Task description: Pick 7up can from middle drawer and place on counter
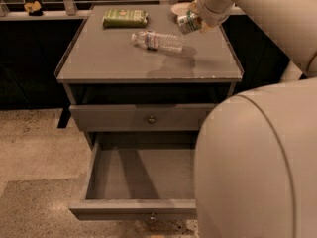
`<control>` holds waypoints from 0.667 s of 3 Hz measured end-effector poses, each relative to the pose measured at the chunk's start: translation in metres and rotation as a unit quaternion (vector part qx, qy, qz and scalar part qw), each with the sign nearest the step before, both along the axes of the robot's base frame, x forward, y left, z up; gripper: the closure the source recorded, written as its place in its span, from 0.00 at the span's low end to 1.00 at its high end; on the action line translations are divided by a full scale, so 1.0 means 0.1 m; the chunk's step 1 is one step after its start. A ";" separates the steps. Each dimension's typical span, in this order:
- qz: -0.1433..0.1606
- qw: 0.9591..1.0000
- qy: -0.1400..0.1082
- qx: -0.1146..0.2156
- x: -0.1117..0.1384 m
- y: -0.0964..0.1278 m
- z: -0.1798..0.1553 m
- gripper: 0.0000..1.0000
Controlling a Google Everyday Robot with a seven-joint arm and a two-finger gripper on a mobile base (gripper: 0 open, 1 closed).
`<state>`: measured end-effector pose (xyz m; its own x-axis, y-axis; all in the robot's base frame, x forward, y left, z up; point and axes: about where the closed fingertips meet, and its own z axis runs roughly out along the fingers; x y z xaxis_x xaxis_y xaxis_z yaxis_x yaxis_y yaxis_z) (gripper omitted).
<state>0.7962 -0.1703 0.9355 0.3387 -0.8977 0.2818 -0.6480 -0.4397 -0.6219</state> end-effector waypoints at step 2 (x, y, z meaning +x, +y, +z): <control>-0.005 0.993 0.102 -0.057 0.40 -0.18 -0.58 1.00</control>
Offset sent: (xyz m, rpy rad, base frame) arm 0.1407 -0.0253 0.0603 -0.1454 0.1126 0.0291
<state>0.8362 -0.1884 0.8775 0.3905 -0.8678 0.3073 -0.7605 -0.4922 -0.4235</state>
